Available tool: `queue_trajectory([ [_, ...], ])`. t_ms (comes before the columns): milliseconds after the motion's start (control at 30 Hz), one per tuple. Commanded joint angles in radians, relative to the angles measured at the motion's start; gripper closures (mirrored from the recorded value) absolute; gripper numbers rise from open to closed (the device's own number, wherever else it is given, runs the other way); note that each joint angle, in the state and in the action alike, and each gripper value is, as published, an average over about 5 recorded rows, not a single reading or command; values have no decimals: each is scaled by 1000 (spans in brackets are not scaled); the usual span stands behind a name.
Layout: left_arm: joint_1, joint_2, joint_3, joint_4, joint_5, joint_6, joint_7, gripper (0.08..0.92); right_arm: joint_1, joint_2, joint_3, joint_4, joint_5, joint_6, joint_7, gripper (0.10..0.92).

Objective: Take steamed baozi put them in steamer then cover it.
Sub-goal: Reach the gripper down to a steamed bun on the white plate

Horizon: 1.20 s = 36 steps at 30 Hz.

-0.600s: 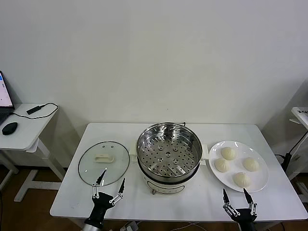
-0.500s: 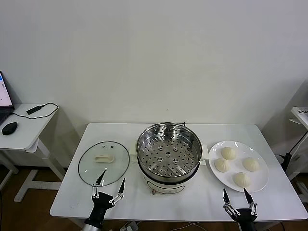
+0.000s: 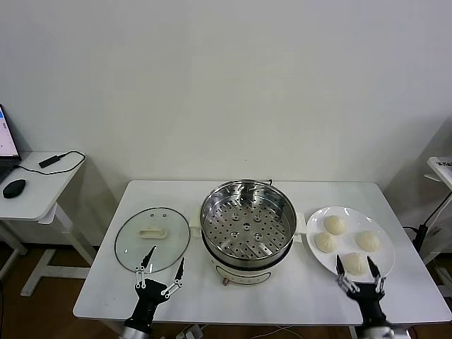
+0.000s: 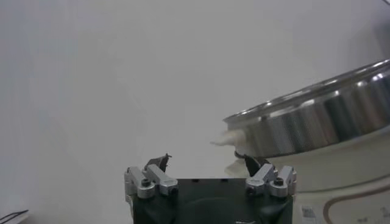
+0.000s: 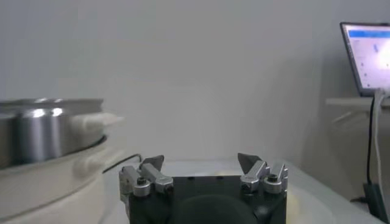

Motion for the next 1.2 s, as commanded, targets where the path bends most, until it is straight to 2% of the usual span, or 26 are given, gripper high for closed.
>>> queue_trajectory([
  [33,-1,-2,5,-30,-3,7,-2,177,381,-125,-81,-136,56,-156,85,203],
  [167,-2,-4,8,-41,-7,13,-4,177,582,-200,-215,-233,139,-224,87,203],
  [300,-1,-5,9,-48,-10,15,-7,177,766,-287,-373,-356,206,-262,25,203],
  [400,2,-6,11,-51,-11,14,-8,177,886,-352,-488,-460,243,-280,-100,203],
  [533,7,-9,12,-57,-11,12,-9,177,1008,-427,-646,-572,247,-318,-379,203],
  [733,12,-10,9,-67,-13,13,-12,177,1241,-479,-880,-757,105,-334,-895,203],
  [900,15,-12,5,-72,-13,14,-13,177,1435,-468,-1058,-880,-50,-313,-1244,203],
  [1033,14,-15,2,-74,-16,15,-15,177,1521,-439,-1149,-924,-188,-292,-1386,203],
  [1200,14,-16,-1,-79,-19,16,-17,177,1560,-402,-1196,-941,-389,-256,-1479,203],
])
